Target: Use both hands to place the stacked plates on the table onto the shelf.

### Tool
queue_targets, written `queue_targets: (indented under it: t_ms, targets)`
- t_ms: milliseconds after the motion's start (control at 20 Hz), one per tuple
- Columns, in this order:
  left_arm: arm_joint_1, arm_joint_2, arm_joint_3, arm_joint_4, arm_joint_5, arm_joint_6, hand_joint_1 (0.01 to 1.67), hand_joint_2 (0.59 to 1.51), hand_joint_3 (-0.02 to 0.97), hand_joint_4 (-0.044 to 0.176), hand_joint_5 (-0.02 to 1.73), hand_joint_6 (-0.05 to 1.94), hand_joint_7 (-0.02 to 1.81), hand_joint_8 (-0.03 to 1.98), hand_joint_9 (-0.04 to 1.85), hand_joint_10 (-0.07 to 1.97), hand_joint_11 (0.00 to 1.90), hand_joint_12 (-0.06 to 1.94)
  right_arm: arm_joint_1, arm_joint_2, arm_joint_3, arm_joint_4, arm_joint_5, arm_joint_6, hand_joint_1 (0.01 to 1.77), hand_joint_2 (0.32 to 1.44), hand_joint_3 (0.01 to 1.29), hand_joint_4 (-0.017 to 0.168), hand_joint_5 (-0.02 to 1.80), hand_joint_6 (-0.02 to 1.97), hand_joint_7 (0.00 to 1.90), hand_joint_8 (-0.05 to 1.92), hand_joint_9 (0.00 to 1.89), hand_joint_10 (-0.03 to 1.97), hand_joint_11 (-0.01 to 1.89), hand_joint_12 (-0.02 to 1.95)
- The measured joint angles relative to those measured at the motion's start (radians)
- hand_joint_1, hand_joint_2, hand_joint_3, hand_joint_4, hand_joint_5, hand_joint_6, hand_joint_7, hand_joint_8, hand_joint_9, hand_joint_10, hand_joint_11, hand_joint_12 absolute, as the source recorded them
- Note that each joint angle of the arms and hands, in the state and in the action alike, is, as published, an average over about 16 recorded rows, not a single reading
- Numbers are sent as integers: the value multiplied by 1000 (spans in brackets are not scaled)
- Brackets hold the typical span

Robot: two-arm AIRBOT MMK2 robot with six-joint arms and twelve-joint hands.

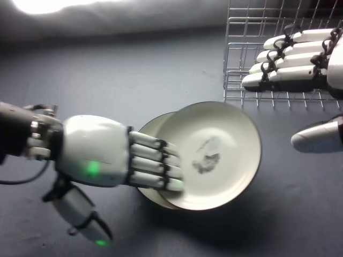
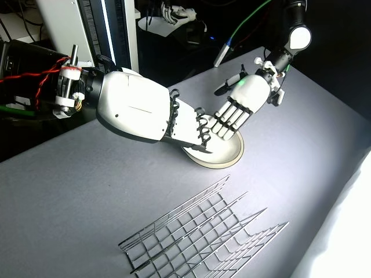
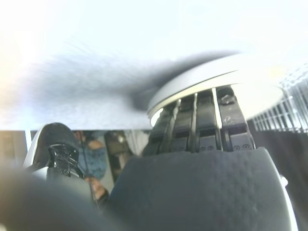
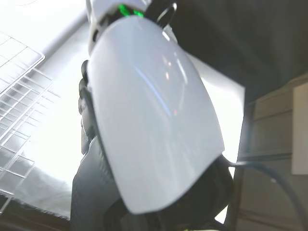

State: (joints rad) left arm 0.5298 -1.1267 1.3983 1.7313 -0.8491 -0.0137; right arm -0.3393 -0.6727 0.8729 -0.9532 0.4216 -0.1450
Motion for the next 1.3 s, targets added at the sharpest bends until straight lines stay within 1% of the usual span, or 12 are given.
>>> queue_targets:
  t_ms: [450, 700, 1000, 1300]
  targets:
    - [-32, -84, -13, 8, 26, 6, 15, 1063, 20, -13, -15, -41, -4, -18, 11, 5, 14, -1, -2, 0, 2, -135, 51, -9, 46, 1243, 14, 3, 166, 14, 147, 27, 115, 9, 14, 135]
    - [-43, -117, -11, 20, 21, 6, 15, 1063, 20, -11, -16, -36, -8, -20, 4, -3, 14, -8, -2, 0, 4, -206, 81, -10, 197, 1193, 14, 4, 129, 14, 111, 28, 86, 8, 14, 98]
    - [-43, -133, 0, 21, -4, -2, 15, 1060, 20, -8, -17, -30, -12, -23, -5, -11, 15, -15, -4, 0, 7, -261, 107, -10, 443, 1118, 14, 5, 69, 14, 60, 28, 48, 8, 14, 41]
    - [-35, -123, 13, 14, -30, -14, 14, 1056, 20, -5, -17, -23, -13, -24, -6, -14, 15, -23, -8, 0, 9, -271, 114, -9, 622, 1067, 14, 4, 21, 14, 16, 27, 17, 8, 15, -14]
